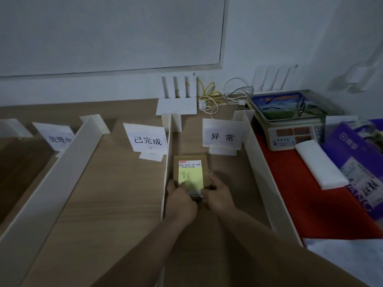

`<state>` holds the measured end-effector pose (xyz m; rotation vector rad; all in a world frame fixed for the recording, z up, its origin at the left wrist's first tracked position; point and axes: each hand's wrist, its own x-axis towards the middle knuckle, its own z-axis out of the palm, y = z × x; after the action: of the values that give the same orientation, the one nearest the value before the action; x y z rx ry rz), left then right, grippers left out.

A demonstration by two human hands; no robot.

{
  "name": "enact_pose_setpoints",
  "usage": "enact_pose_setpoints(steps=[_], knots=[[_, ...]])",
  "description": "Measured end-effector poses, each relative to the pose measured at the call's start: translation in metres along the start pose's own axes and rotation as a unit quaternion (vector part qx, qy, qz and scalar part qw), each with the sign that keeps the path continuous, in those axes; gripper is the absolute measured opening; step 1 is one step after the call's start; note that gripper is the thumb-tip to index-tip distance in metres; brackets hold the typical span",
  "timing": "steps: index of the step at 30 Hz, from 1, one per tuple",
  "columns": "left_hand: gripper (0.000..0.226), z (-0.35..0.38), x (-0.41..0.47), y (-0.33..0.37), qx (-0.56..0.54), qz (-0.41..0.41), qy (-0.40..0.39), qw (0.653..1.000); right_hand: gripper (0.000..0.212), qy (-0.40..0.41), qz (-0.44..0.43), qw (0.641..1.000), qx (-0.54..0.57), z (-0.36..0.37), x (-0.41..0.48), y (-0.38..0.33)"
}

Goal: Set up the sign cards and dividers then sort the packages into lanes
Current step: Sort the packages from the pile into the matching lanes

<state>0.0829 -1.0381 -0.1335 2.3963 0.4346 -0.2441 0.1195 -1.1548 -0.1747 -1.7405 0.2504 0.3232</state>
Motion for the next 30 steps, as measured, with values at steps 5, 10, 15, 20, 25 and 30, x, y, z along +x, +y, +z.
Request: enact_pose_setpoints(steps=[5, 10, 15, 20, 25, 30], knots=[[0.046, 0.002, -0.002, -0.001, 0.048, 0.02, 0.017, 0.999, 0.05, -0.015, -0.01, 1.0, 0.015, 0.006, 0.002, 0.006], [0.039, -0.001, -0.008, 0.004, 0.072, 0.03, 0.017, 0.997, 0.054, -0.023, -0.019, 0.999, 0.018, 0.007, 0.004, 0.014], [0.043, -0.004, -0.013, 0.002, 0.052, 0.044, 0.029, 0.997, 0.045, -0.002, -0.013, 1.0, 0.004, 0.003, -0.002, 0.009], [0.047, -0.014, -0.025, 0.007, 0.035, 0.066, 0.014, 0.997, 0.029, 0.019, -0.007, 0.999, -0.025, -0.003, -0.014, -0.006], [0.049, -0.025, -0.038, 0.013, 0.029, 0.09, 0.018, 0.995, 0.06, 0.027, -0.028, 0.998, -0.048, -0.002, -0.008, -0.001], [0.049, -0.041, -0.052, 0.012, 0.026, 0.109, 0.032, 0.993, 0.042, 0.031, -0.027, 0.998, -0.051, -0.002, -0.035, -0.028]])
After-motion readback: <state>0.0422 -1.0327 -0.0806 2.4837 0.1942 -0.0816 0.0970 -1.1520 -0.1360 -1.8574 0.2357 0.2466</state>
